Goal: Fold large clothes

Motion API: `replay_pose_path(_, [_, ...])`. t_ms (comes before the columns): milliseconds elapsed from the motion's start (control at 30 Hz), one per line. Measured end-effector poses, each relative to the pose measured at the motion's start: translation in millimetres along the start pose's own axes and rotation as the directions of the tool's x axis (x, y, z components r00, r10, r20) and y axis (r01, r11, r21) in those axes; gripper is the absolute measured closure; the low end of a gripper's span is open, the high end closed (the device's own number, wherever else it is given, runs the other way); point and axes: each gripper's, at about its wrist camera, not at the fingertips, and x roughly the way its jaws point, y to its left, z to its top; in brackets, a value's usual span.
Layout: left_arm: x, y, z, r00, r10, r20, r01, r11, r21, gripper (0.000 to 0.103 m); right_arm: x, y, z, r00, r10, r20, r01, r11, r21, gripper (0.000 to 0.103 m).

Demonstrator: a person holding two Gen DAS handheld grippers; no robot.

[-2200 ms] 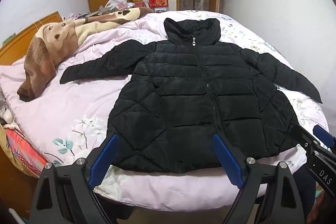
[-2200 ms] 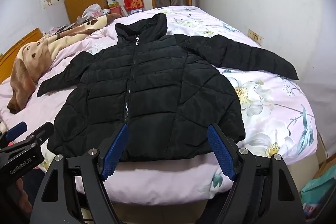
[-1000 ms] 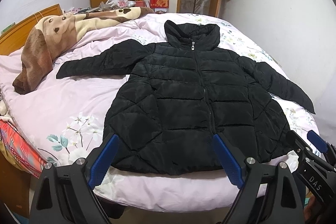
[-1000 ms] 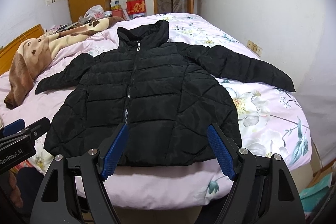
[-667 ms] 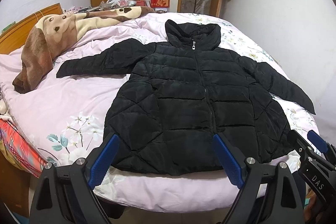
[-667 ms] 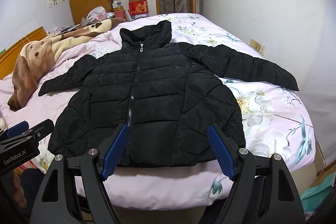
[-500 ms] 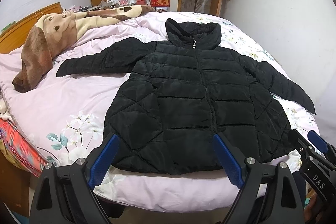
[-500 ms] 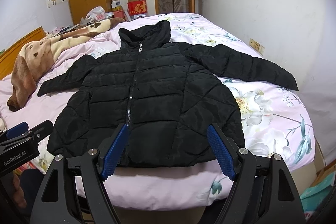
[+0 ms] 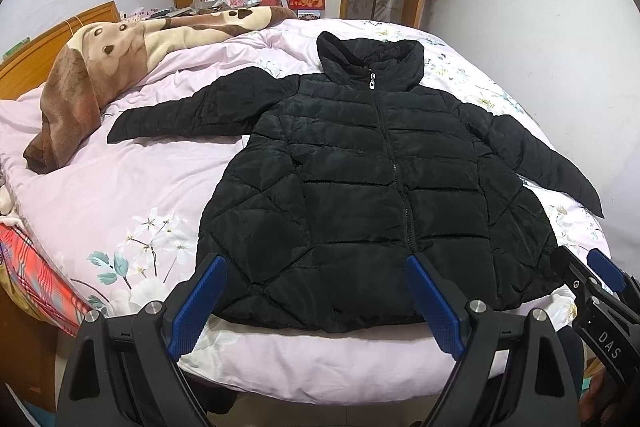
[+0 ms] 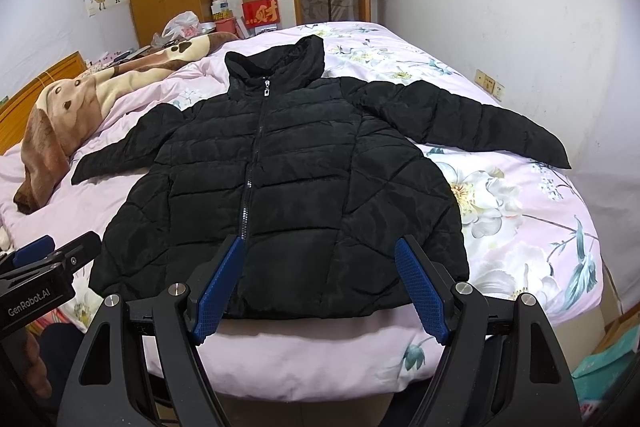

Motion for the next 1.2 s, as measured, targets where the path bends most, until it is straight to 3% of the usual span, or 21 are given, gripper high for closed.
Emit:
replay_pose_path(233, [3.1,5.1,2.4,1.0,-0.003,-0.007,0.003,1.0,-0.006,0.012,2.4,0.3,0.0,1.0,0.002,-0.001,-0.002,1.0,0.001,0.026])
replay_pose_path(467, [25.1,31.5,26.6,1.0,0.004,-0.029,-0.006,0.998,-0.062,0.012,14.9,7.5,8.7,1.0,0.019,-0.002,-0.019,1.0,-0.017,0.026])
replay_pose_path(733, [81.1,120.9,75.7,0.998,0.035,-0.048,-0.045,0.977,-0.21,0.012,56.7,31.2,48.0,0.995,0.104,0.008,-0.103,0.993,-0.056,0.025])
replay_pose_path(800, [102.4,158.1,90.2,0.997,0.038,-0.066,-0.055,0.957,-0.284,0.012,68.7,38.5,61.0,0.992,0.122,0.017,-0.121,0.991,-0.056,0.025])
replay_pose_path(900, [137.6,219.6,106.9,0.997,-0.011,-0.081,-0.026,0.897,-0.441,0.012,86.4,47.9,79.3,0.991,0.13,0.031,-0.128,0.989,-0.07,0.025])
replay_pose_path(1033, [178.4,283.7,123.1,0.997,-0.024,-0.069,-0.018,0.832,-0.554,0.007,109.2,63.3,96.5,0.99,0.136,0.035,-0.132,0.986,-0.106,0.025])
replay_pose_path(1100, [208.4,320.8,129.4,0.996,-0.048,-0.072,-0.007,0.777,-0.629,0.006,121.8,70.6,102.9,0.989,0.146,0.033,-0.141,0.983,-0.115,0.025])
replay_pose_path(1133, [215.6,328.2,132.8,0.996,-0.035,-0.082,-0.026,0.769,-0.639,0.006,127.8,73.6,105.7,0.988,0.153,0.027,-0.15,0.982,-0.111,0.025])
replay_pose_path(1200, [237.4,351.8,142.7,0.996,-0.071,-0.047,0.022,0.752,-0.658,0.006,137.0,79.6,108.7,0.986,0.166,0.021,-0.163,0.981,-0.109,0.025])
